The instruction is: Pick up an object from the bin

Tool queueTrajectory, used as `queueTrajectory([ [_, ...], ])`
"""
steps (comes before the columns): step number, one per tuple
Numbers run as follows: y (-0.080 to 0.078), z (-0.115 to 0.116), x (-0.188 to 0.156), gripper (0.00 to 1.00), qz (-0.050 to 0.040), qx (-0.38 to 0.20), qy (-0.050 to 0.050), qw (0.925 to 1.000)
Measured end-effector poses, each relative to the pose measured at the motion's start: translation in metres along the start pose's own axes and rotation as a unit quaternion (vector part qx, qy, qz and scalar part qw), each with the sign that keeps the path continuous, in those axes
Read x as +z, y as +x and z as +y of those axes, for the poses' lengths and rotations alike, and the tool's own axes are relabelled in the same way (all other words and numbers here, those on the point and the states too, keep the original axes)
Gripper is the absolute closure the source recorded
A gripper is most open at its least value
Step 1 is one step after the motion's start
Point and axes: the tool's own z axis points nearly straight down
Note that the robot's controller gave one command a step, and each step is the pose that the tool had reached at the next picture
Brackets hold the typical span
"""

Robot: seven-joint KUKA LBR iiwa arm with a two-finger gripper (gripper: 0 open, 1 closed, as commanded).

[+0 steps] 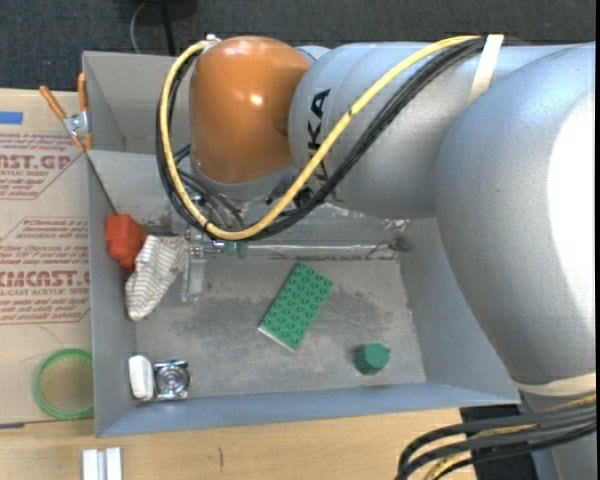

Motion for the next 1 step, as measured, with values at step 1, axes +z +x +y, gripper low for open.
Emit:
queueTrajectory([
  [1, -0.0018, -0.0010, -0.0052, 0.00, -0.0038, 0.001, -0.001, 1.0000],
])
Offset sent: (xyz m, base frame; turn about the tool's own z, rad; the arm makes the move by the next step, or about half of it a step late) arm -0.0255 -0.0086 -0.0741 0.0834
